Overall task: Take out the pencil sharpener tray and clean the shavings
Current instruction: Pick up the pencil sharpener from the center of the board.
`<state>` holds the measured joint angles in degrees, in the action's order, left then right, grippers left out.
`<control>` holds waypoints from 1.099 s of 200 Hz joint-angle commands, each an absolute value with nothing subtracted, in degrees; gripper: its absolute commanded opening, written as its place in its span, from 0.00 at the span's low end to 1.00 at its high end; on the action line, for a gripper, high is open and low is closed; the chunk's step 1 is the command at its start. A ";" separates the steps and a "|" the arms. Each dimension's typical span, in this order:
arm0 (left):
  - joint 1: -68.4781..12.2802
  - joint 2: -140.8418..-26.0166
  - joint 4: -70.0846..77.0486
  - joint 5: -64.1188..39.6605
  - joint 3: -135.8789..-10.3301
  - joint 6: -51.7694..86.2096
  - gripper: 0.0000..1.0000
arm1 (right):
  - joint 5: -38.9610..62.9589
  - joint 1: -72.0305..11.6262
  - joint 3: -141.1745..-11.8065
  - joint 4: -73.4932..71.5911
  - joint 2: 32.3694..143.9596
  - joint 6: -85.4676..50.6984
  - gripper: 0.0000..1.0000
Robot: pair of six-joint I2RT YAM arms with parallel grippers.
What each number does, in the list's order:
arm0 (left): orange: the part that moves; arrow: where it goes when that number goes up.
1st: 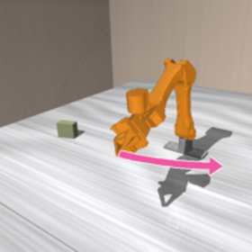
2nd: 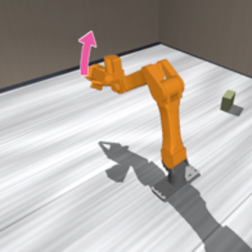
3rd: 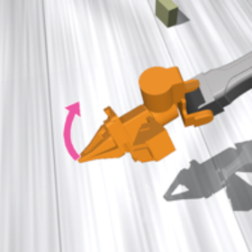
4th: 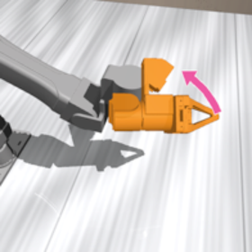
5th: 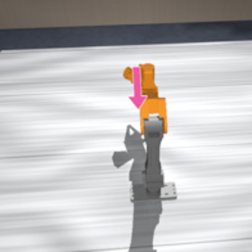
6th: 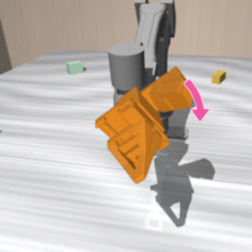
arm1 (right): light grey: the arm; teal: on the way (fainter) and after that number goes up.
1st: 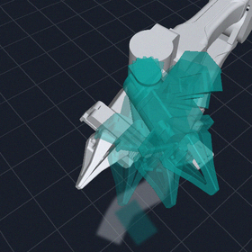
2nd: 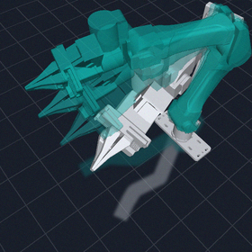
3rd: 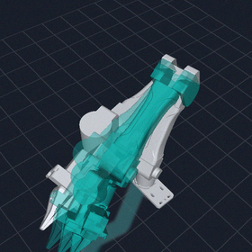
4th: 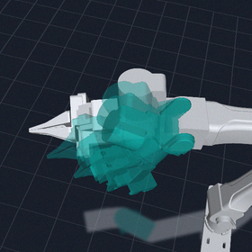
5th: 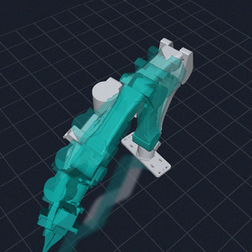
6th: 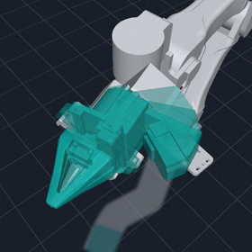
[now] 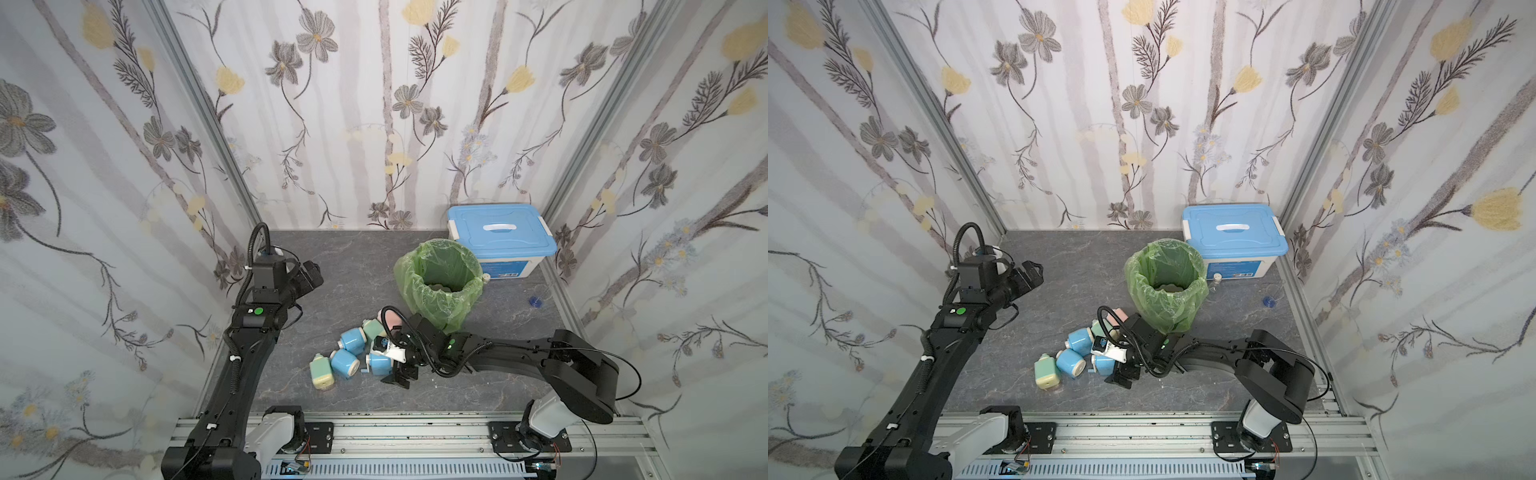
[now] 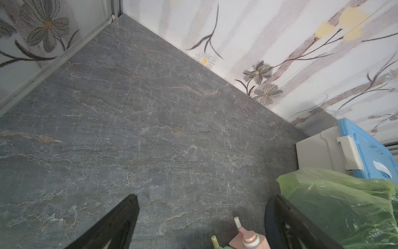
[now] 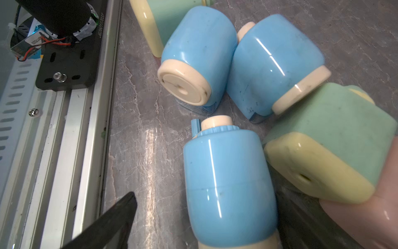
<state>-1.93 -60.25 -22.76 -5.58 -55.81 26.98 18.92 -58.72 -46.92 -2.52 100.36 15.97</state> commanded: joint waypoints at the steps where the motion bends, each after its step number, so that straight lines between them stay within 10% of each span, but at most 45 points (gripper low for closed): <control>1: -1.76 -60.03 -20.95 -5.55 -55.59 27.09 1.00 | 18.44 -58.89 -46.36 -3.60 99.82 16.29 0.98; 116: -1.32 -61.70 -18.68 -7.44 -54.93 28.78 1.00 | 15.03 -58.79 -47.62 -6.42 103.62 18.52 0.88; 220: -0.79 -62.67 -15.72 -12.39 -54.68 28.76 1.00 | 14.38 -58.61 -48.09 -7.38 103.82 18.48 0.59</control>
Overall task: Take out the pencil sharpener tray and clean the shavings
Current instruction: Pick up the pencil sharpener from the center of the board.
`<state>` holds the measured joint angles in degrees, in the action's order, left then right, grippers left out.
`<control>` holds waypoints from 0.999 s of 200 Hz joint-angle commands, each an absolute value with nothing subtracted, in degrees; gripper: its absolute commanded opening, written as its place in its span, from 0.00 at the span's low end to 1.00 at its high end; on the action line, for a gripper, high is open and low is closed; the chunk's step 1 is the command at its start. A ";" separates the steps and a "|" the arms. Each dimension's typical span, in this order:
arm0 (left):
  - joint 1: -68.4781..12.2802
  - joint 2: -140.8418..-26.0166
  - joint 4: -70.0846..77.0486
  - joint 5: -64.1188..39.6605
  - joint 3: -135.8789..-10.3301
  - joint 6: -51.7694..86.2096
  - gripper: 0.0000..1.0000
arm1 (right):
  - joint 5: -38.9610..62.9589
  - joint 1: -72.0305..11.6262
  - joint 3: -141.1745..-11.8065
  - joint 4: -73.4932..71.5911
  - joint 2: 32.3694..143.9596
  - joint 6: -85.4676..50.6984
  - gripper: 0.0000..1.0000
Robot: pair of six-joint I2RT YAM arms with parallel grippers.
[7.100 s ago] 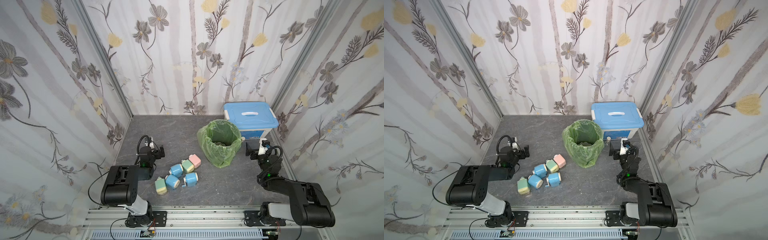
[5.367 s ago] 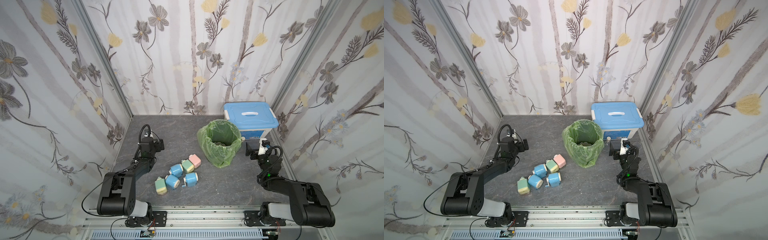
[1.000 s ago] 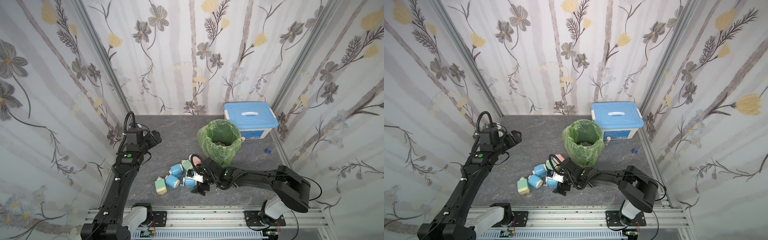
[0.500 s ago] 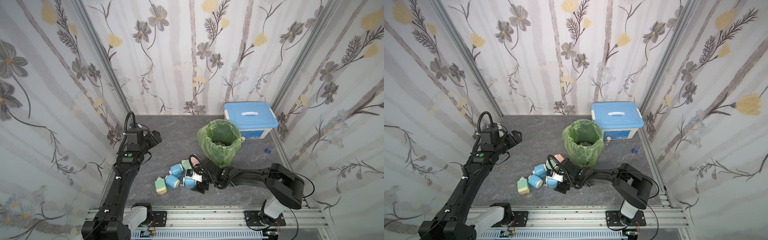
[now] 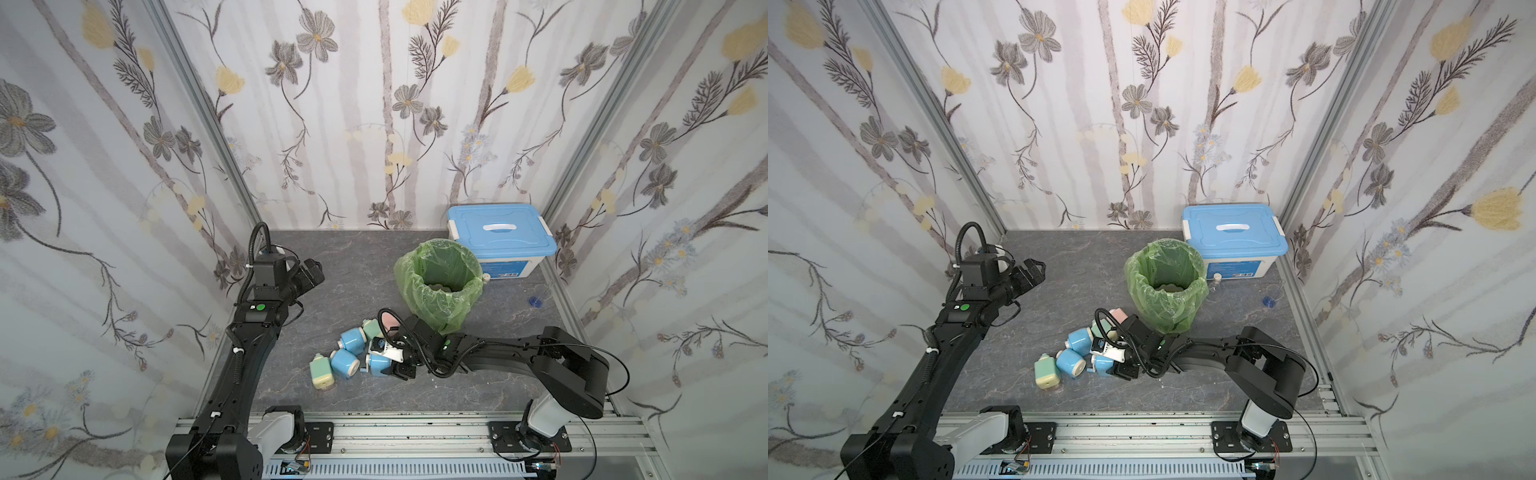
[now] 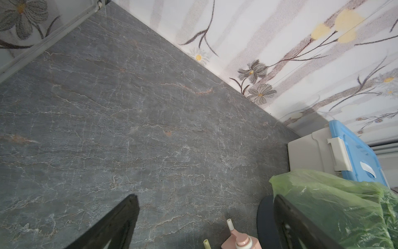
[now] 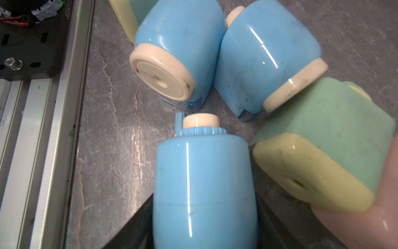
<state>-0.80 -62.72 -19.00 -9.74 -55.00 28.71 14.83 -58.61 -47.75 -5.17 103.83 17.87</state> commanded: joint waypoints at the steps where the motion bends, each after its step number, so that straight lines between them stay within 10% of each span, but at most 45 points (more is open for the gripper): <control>1: -0.79 -62.67 -15.64 -12.48 -54.63 28.80 1.00 | 14.40 -58.62 -48.13 -7.38 103.85 18.42 0.58; 200: -17.41 -62.49 10.14 -40.22 -51.93 24.92 1.00 | 19.32 -60.91 -46.52 15.18 79.16 9.37 0.45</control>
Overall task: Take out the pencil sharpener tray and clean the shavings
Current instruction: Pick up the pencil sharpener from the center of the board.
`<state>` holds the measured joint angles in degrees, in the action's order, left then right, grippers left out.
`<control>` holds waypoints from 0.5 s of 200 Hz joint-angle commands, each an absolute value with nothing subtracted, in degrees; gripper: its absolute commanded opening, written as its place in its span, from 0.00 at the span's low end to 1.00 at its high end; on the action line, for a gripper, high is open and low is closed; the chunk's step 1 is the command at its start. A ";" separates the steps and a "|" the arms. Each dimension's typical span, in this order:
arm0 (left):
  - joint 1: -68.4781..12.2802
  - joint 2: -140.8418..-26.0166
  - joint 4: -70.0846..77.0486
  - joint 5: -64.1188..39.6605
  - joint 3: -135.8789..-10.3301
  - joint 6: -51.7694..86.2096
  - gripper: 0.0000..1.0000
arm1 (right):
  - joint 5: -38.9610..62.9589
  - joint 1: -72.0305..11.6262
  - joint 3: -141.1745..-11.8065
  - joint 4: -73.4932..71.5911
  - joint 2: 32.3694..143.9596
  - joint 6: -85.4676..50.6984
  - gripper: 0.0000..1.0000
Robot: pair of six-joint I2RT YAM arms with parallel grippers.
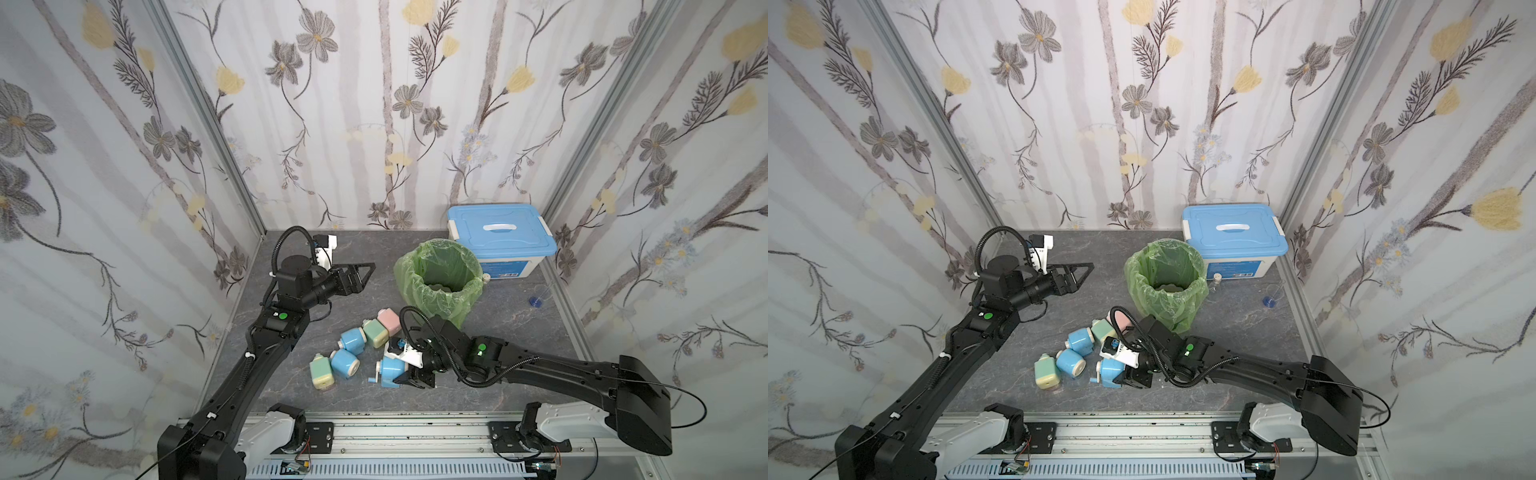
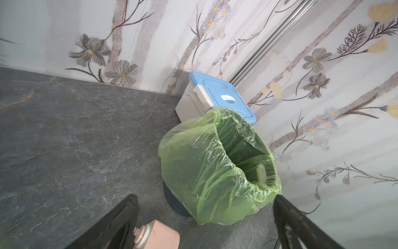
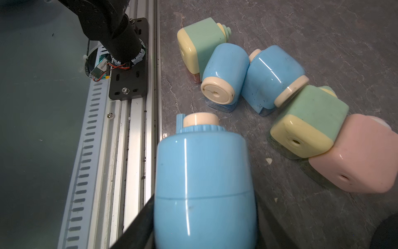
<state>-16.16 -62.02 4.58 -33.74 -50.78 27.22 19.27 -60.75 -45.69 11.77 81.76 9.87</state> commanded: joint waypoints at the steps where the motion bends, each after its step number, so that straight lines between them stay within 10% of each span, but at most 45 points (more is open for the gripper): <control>1: -17.54 -62.54 10.13 -40.28 -51.94 24.81 1.00 | 19.29 -60.91 -46.60 15.19 79.04 9.34 0.45; 100: -27.97 -66.52 -0.49 -40.58 -61.73 12.52 1.00 | 20.28 -60.20 -48.35 22.02 68.09 5.15 0.46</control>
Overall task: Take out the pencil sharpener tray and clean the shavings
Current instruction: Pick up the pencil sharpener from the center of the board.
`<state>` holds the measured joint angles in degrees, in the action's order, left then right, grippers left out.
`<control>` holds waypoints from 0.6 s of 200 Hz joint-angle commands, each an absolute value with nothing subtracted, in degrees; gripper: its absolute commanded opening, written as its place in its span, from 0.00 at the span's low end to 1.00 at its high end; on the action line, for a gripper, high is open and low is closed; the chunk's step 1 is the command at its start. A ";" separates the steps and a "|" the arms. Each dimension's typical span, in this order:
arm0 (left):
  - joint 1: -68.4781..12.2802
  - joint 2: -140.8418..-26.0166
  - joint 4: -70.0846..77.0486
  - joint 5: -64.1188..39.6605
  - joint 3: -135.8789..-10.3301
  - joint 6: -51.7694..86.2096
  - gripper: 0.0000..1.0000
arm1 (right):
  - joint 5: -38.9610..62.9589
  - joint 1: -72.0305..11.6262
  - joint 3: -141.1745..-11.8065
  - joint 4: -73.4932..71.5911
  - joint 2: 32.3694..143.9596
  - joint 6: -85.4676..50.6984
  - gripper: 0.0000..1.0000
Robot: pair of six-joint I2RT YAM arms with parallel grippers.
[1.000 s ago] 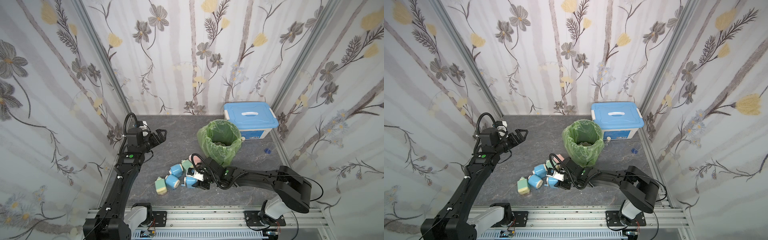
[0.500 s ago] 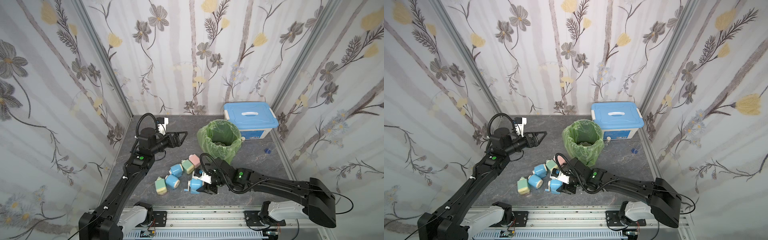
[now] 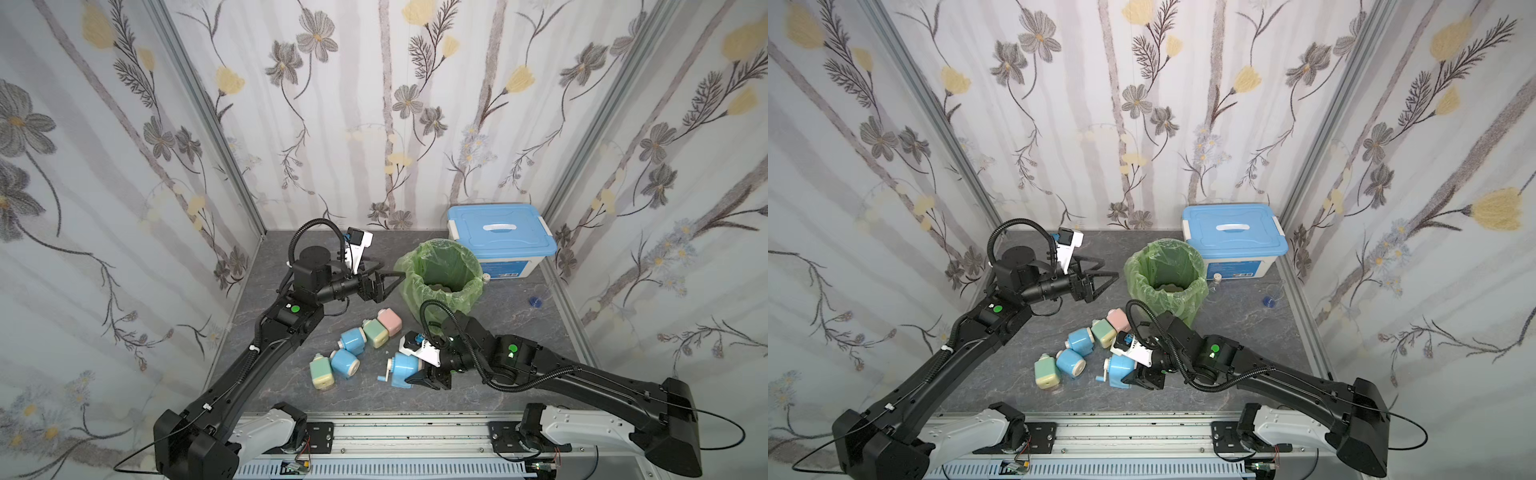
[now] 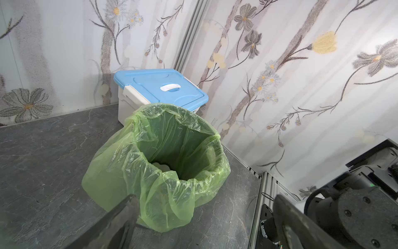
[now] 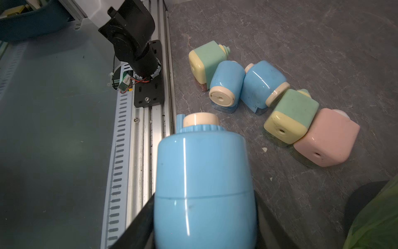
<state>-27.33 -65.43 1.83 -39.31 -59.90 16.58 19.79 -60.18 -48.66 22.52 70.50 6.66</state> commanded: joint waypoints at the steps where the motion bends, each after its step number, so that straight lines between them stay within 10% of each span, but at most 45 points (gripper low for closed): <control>1: -27.96 -66.57 -0.55 -40.55 -61.80 12.41 1.00 | 20.20 -60.25 -48.35 22.09 68.01 5.12 0.46; 120: -32.16 -68.80 -9.15 -41.29 -64.22 2.38 1.00 | 22.33 -56.71 -49.65 26.25 63.31 5.60 0.47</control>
